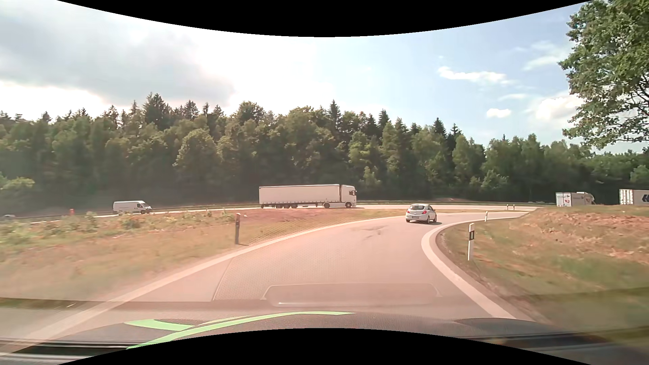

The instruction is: Follow the waypoints while adhering to traffic rules and regulations

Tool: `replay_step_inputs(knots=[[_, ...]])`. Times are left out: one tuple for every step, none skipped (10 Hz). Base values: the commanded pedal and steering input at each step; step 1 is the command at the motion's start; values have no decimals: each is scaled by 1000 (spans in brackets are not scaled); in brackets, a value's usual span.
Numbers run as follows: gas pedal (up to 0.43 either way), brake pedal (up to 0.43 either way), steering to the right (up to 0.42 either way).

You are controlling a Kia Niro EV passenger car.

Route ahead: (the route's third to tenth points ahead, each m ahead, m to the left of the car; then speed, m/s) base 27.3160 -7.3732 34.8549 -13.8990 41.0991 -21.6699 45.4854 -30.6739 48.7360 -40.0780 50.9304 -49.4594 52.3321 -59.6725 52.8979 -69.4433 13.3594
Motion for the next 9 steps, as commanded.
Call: replay_step_inputs(knots=[[39, 0, 107], [39, 0, 106], [39, 0, 106], [39, 0, 106], [39, 0, 105], [39, 0, 106], [39, 0, 105], [39, 0, 105], [39, 0, 105]])
